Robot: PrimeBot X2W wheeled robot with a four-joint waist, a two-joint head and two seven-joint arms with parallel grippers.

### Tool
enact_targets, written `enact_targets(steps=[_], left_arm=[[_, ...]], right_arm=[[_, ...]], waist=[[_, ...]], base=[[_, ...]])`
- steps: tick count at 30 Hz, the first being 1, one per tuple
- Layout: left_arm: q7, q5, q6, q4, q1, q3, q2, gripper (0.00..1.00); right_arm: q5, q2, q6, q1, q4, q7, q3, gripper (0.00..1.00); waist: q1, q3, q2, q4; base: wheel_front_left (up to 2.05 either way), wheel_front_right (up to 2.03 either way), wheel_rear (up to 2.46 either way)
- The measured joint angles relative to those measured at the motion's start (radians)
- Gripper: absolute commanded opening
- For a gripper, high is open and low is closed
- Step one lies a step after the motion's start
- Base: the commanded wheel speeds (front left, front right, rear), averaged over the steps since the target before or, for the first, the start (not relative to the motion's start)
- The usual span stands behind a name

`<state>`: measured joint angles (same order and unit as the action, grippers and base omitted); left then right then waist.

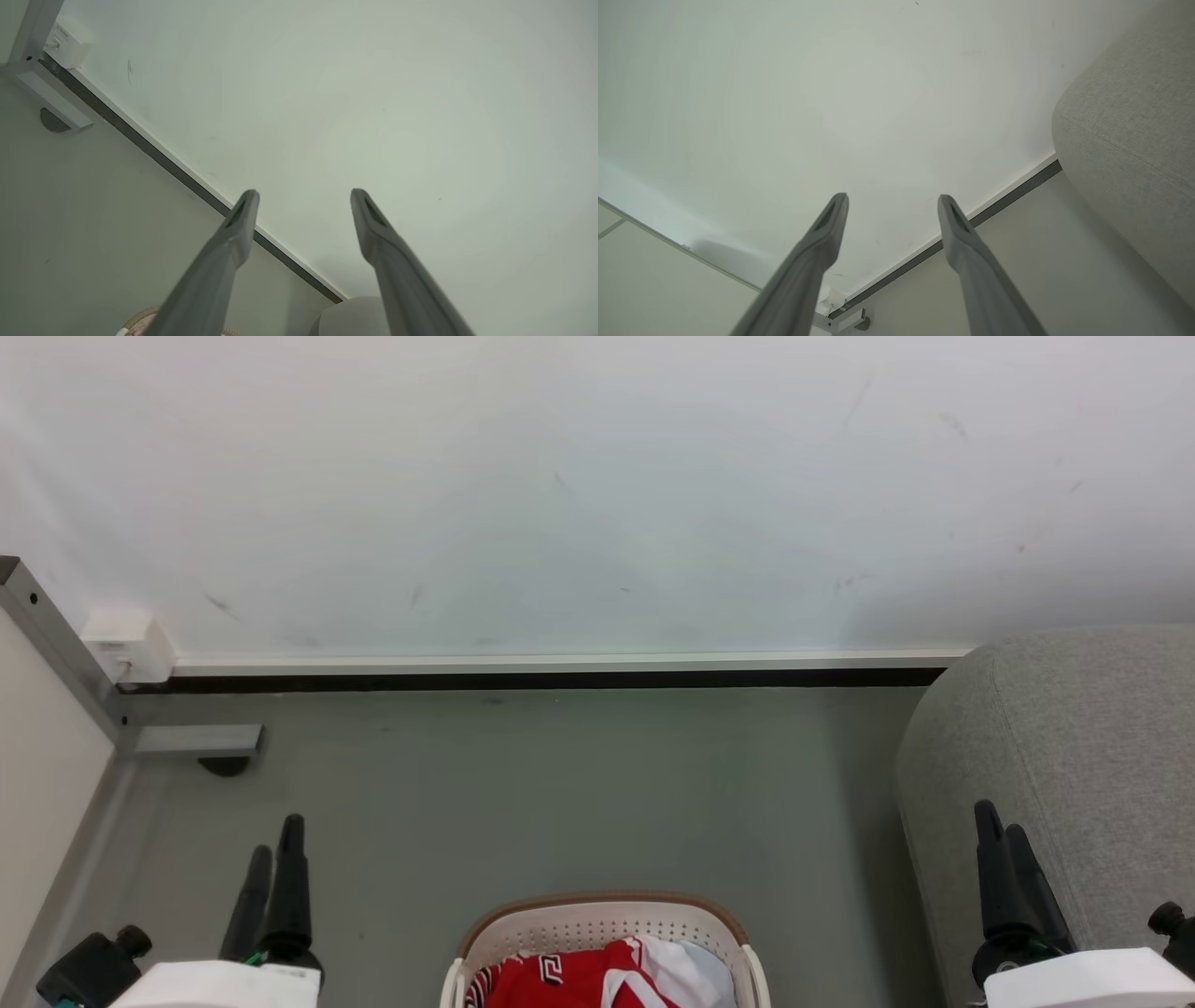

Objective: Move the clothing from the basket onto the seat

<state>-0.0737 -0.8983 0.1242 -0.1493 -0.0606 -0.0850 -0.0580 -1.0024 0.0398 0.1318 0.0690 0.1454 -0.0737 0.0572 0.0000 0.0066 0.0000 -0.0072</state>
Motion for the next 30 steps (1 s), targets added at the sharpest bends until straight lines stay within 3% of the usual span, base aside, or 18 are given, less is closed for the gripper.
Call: enact_targets(steps=[12,30], left_arm=[[-0.035,0.206,0.000,0.002,0.008,0.012,-0.006,1.00],[-0.086,0.453,-0.001,-0.019,0.014,0.031,-0.016,1.00]], right_arm=[[0.282,0.001,0.000,-0.004,0.013,-0.037,0.036,1.00],[0.514,0.002,0.000,-0.005,0.053,-0.086,0.049,1.00]], waist=[[0.0000,-0.004,0.0000,-0.002],[0.0000,-0.008,0.0000,-0.004]], base=[[0.00,0.00,0.00],[0.00,0.00,0.00]])
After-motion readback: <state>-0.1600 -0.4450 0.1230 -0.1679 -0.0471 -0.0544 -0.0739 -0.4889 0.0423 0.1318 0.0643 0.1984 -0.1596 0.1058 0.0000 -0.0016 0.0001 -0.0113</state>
